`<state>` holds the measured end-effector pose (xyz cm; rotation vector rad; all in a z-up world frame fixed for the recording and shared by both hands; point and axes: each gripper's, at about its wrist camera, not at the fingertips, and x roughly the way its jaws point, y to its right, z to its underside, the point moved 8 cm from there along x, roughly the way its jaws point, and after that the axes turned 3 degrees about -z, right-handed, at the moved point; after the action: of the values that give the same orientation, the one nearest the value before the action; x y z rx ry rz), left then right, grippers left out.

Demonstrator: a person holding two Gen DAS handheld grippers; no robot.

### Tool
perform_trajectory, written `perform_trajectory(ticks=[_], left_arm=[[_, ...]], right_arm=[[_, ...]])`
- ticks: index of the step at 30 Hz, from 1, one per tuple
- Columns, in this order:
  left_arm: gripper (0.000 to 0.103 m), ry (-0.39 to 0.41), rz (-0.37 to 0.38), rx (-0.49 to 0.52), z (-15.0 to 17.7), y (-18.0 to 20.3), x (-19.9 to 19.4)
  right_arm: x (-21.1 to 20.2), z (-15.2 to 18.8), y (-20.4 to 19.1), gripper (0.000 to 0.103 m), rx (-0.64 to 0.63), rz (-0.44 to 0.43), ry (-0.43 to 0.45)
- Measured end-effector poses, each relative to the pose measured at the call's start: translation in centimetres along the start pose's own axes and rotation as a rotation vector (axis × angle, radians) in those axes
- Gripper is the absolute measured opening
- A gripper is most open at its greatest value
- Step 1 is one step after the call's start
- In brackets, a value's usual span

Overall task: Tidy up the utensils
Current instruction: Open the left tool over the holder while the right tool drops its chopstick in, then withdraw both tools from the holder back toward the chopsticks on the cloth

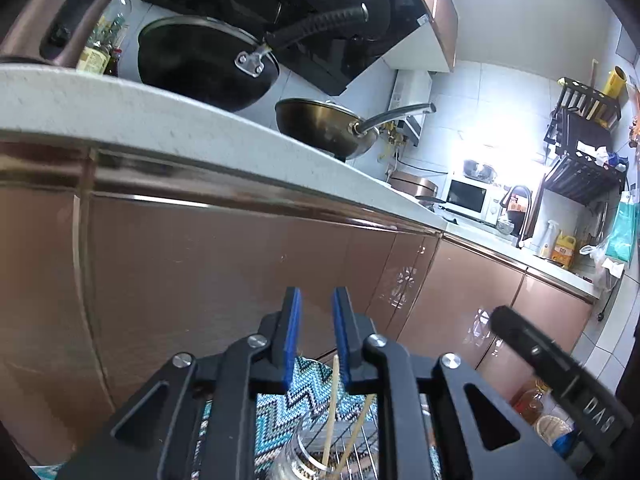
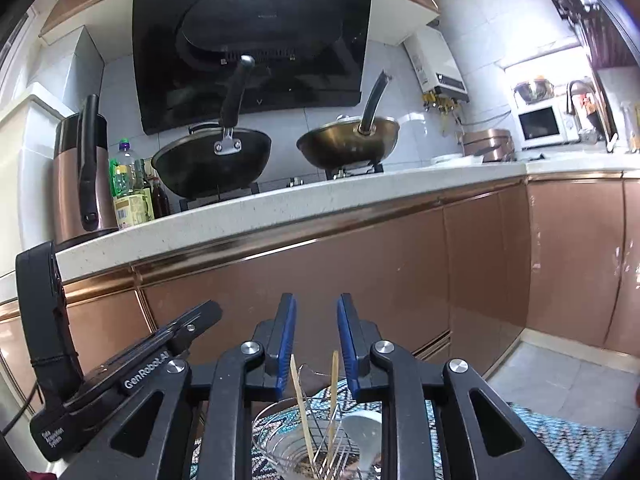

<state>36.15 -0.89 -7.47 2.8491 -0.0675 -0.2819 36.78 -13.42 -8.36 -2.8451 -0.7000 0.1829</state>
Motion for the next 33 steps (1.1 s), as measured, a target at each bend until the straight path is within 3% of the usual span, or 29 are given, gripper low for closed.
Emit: perform_trajectory(ticks=[9, 19, 26, 33], left_arm=[[0.022, -0.018, -0.021, -0.017, -2.6, -1.8, -7.2], [0.023, -0.086, -0.004, -0.018, -2.8, -3.4, -14.0], [0.023, -0.103, 0.028, -0.014, -2.3, -5.1, -18.2], [0.028, -0.101, 0.04, -0.05, -2.0, -7.3, -20.5]], right_arm=[[-7.5, -1.7, -2.4, 0.033, -0.043, 0.059, -0.021], [-14.2, -1.9, -4.6, 0.036, -0.063, 0.166, -0.063], [-16.9, -0.8, -7.4, 0.043, -0.096, 0.237, -0.096], [-17.6, -0.7, -11.2, 0.047, -0.147, 0.232, -0.103]])
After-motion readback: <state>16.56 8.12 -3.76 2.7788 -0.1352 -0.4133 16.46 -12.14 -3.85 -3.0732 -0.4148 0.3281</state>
